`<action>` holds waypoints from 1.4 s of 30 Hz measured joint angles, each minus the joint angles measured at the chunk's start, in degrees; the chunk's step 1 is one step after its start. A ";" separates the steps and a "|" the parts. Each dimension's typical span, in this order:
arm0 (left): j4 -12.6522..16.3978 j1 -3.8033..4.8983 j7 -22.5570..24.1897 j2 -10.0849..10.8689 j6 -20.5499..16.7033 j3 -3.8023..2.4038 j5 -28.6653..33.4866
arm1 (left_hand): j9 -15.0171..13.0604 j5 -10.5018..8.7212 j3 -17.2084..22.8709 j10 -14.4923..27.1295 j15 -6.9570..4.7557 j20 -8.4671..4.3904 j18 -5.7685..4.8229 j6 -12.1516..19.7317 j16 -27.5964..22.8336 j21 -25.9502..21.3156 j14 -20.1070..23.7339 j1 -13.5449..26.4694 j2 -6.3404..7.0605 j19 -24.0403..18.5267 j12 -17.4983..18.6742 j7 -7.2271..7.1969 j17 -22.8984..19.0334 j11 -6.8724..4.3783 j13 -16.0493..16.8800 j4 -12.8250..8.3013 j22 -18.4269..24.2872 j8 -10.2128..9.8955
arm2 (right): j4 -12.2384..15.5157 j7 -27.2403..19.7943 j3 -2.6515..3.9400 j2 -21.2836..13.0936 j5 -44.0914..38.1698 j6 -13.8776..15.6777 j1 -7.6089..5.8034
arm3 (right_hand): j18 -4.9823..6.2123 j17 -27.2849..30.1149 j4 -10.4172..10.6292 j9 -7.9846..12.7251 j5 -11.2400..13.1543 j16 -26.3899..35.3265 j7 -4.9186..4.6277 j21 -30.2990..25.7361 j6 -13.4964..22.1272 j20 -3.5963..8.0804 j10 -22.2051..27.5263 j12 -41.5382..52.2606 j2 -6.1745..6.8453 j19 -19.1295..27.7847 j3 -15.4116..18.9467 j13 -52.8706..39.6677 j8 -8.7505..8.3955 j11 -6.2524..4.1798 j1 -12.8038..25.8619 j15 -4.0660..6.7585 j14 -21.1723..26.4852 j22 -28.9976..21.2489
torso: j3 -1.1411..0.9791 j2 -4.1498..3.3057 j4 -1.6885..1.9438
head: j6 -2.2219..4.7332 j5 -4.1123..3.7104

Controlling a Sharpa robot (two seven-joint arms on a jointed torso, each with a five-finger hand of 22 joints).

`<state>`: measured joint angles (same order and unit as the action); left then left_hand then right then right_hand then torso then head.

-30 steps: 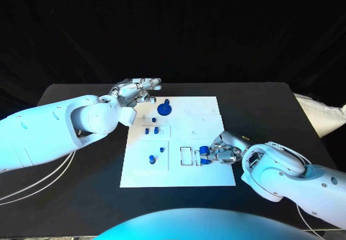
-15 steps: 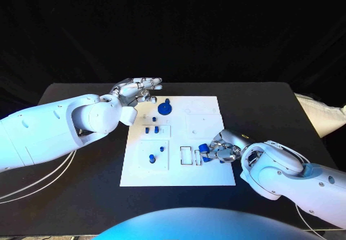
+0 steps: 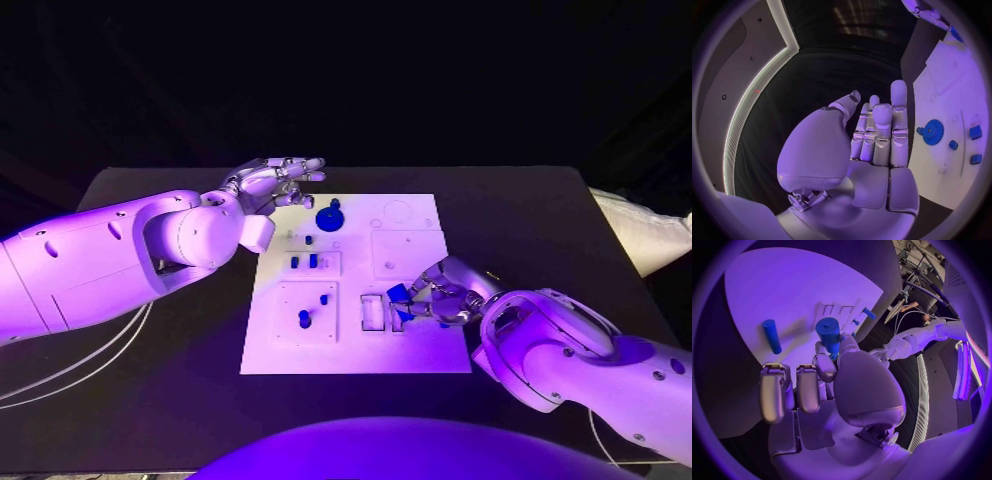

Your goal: Assemble the parts on the task board

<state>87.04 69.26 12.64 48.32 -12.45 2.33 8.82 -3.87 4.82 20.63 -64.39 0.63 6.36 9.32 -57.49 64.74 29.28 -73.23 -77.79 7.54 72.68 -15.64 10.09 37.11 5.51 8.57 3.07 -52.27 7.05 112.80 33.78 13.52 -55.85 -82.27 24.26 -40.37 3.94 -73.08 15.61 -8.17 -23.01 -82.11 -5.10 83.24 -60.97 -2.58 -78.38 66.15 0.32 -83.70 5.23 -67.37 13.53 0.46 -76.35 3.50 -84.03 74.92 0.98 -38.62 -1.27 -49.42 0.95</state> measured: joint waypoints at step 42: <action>-0.06 -0.01 -0.35 -0.30 0.28 0.00 -0.19 | 0.00 0.00 0.01 0.20 0.00 0.00 0.00 0.21 0.00 0.00 0.00 0.00 0.00 0.00 0.00 0.20 -0.04 0.20 0.03 0.00 0.04 0.00 | -2.80 0.50 -0.14 4.88 6.30 -3.38 -0.08 | 0.00 0.55 1.40 -4.19 18.90 0.00 -0.24 -0.02 1.44 0.00 2.48 -8.74 2.72 0.01 7.85 5.32 0.86 0.21 13.18 0.00 0.01 -0.02 | 0.00 -0.07 -0.12 | -0.55 1.03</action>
<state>86.98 69.25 12.30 48.02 -12.17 2.33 8.64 -3.87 4.82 20.63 -64.19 0.63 6.36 9.32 -57.28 64.74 29.28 -73.23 -77.79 7.55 72.68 -15.64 10.29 37.07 5.71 8.60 3.07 -52.23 7.05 110.00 34.28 13.37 -50.97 -75.97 20.88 -40.44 3.94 -72.53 17.01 -12.36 -4.10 -82.11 -5.34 83.23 -59.53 -2.58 -75.90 57.41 3.05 -83.69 13.08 -62.05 14.39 0.68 -63.17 3.49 -84.03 74.90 0.98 -38.68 -1.39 -49.97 1.98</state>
